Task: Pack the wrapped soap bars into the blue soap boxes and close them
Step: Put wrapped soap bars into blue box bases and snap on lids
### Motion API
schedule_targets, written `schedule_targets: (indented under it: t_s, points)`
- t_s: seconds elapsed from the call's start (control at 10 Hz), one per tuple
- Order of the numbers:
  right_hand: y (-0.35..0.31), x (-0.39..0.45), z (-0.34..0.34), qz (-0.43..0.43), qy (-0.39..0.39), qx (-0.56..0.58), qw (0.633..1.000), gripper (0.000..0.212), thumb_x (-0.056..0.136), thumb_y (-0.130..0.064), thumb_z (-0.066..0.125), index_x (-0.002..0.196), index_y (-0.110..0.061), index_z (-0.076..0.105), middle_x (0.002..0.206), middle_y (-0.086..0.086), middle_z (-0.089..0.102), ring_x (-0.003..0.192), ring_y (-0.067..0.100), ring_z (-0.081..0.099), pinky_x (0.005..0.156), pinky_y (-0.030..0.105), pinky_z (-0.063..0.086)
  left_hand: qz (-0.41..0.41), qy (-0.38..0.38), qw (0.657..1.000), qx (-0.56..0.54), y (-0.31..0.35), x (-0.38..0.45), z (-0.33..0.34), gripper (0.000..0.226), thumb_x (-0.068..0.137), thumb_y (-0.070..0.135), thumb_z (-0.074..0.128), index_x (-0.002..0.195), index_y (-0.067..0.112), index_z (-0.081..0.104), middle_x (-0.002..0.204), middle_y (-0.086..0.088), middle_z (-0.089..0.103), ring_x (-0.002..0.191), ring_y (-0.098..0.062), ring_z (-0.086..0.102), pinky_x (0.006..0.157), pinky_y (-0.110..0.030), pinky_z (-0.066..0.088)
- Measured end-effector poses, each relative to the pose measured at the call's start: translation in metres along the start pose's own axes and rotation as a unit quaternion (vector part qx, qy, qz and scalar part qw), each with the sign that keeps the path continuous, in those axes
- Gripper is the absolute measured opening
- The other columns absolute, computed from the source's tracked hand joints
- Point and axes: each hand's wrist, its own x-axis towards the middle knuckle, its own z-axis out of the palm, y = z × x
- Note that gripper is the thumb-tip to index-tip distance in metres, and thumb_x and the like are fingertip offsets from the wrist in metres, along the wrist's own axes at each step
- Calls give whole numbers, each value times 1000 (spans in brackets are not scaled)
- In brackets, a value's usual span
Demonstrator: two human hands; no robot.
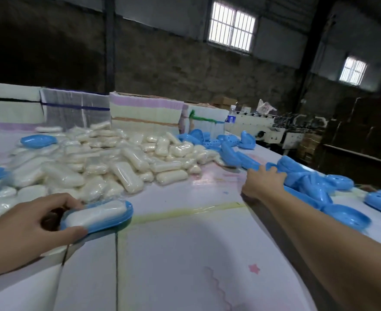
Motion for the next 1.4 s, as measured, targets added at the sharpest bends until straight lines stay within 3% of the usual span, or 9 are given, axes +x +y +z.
schedule_targets:
  t_s: [0.3,0.5,0.6,0.7,0.8,1.0,1.1,1.3,1.4]
  points:
    - [17,-18,8,-89,70,81,990,29,95,-31,51,123,-22,52,126,8,52,110,31,57,72,37,41,0,-3,999,-39,-24,12,22,55,58,51,83,104,23,73,89,3,74,83,-26,71,76,-53,58]
    - [-24,-39,-11,-211,105,200,951,45,82,-16,69,123,-32,56,127,-1,52,105,24,57,80,34,45,-16,-21,999,-38,-36,12,20,66,61,66,79,114,28,70,94,11,74,85,-13,72,83,-32,59]
    - [-54,-59,-37,-261,122,309,906,58,73,2,68,120,-32,59,114,-5,50,98,19,55,78,33,46,-29,-50,997,-46,-34,8,12,74,61,78,74,118,31,67,96,14,74,84,-8,72,70,-21,59]
    - [-84,-85,-74,-310,158,443,826,52,75,8,63,112,-29,65,98,-7,47,88,12,54,82,31,50,-16,-33,999,-27,-8,1,1,77,55,85,69,115,38,67,89,18,74,73,-2,70,53,-15,51]
    - [-106,-116,-109,-327,129,623,698,53,73,14,57,98,-31,69,86,-12,49,72,2,51,72,16,49,9,9,1000,-17,16,-5,-4,69,48,80,69,109,48,66,89,22,72,73,-1,68,61,-16,51]
    - [-145,-148,-115,-269,-240,862,356,51,83,20,50,101,-23,70,93,5,49,75,16,56,69,30,54,2,-6,994,-113,43,-13,-9,73,45,68,74,113,47,54,100,18,70,90,-6,68,89,-34,54]
    - [-162,-151,-87,-220,-302,848,376,48,86,17,45,107,-20,68,91,7,50,72,18,54,74,32,49,0,2,993,-118,43,-13,-10,78,46,67,74,117,54,43,100,26,69,88,-4,67,85,-28,53]
    - [-165,-147,-64,-312,-170,677,644,37,86,-4,52,102,-33,69,101,0,58,76,11,53,67,17,42,13,-7,993,-113,44,-14,-8,71,51,64,72,116,53,46,100,33,65,77,4,63,68,-8,44]
    - [-166,-147,-57,-403,-115,548,724,28,87,-27,59,110,-41,64,112,-9,55,93,3,55,81,16,43,2,-9,994,-111,42,-13,-10,69,50,65,72,114,50,49,100,25,67,84,1,66,72,-12,48]
